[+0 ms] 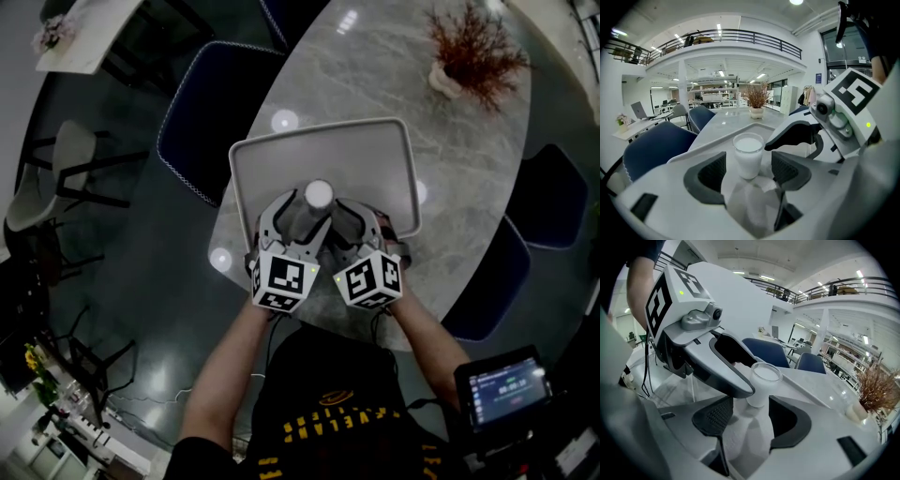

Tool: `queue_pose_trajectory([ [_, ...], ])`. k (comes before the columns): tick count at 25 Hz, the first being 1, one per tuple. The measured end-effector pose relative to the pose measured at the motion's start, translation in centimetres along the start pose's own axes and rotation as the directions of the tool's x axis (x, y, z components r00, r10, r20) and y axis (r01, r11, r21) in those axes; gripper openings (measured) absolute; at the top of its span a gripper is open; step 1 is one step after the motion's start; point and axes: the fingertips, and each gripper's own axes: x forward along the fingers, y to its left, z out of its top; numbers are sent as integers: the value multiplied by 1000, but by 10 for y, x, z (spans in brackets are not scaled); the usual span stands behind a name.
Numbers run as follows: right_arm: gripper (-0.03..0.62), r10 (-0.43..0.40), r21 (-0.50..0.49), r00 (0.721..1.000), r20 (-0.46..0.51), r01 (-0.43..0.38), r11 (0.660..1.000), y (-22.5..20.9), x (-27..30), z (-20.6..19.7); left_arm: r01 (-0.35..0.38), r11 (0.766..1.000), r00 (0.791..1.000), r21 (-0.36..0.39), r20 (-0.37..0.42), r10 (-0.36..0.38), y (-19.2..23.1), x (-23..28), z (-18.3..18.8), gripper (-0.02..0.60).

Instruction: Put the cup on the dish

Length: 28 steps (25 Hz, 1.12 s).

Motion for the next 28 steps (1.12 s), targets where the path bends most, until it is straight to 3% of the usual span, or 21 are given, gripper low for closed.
queue_pose_trajectory([
  [8,239,8,141,999,47,-15,990,8,-17,2,-45,996,999,-75,1,45,-4,-38,-10,293],
  [14,238,-3,330,995,98,-29,944,13,-40,1,-31,984,1000,-173,-7,31,-20,-67,-22,293],
  [15,220,-6,355,995,104,-31,934,14,-45,0,-27,984,1000,-176,-5,26,-24,-70,-22,293],
  [16,132,-14,379,994,110,-29,925,14,-50,-1,-21,984,1000,-176,-3,20,-28,-73,-22,293],
  [20,36,-51,453,989,140,-18,892,17,-71,3,10,985,1000,-173,19,-7,-44,-89,-13,293],
  [28,6,-40,449,980,193,-52,892,36,-100,25,37,979,999,-199,29,-32,-61,-121,-2,256],
])
